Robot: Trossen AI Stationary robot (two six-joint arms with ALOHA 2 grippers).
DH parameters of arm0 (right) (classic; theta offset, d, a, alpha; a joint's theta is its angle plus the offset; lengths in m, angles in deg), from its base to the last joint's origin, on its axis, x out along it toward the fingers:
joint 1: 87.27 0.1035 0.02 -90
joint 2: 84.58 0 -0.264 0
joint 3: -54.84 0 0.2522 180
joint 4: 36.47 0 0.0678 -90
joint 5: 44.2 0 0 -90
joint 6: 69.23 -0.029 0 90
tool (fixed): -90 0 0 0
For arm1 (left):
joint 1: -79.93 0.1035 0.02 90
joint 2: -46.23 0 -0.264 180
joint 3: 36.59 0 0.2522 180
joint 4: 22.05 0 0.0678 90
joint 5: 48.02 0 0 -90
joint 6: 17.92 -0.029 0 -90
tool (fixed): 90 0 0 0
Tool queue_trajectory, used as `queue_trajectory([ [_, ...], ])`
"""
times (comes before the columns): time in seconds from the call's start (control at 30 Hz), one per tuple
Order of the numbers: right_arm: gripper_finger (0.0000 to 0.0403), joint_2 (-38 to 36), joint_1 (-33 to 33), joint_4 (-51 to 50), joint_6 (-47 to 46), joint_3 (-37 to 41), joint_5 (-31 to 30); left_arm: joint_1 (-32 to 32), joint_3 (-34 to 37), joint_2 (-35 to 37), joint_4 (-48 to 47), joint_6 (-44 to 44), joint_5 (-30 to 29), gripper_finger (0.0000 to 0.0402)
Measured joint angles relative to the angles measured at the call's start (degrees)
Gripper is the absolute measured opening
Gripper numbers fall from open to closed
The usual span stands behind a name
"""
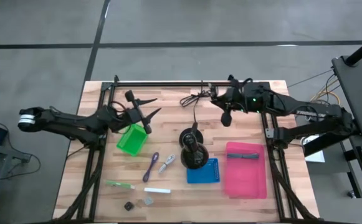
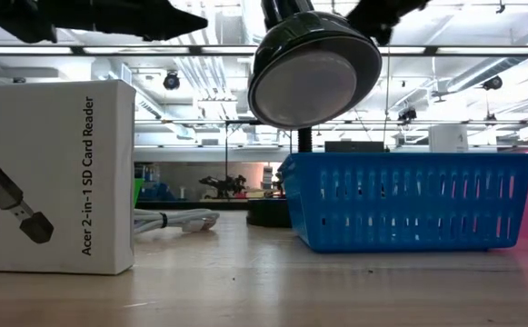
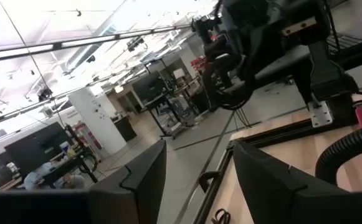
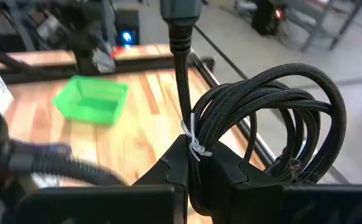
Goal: Pick and place items into bin
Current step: Put the black charger cable into the pink bin
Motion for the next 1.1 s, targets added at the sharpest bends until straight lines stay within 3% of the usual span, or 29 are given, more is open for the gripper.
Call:
queue_trajectory([
  [0.13,0.0019,-3.97,1.55,-3.18,-2.57,1.42,-3.89,-0.04,0.92,1.83,-0.13,0.06,0.0,0.0172],
  [0.37,0.0019,-8.32,4.27,-11.29,-10.61,4.34,-4.07,0.0,1.08,1.34,-0.22,0.15,0.02,0.0172],
  [1.1,0.002,-8.39,16.8,-25.82,-32.38,7.26,-5.1,0.0,1.12,0.13,2.1,0.06,-0.07,0.0172],
])
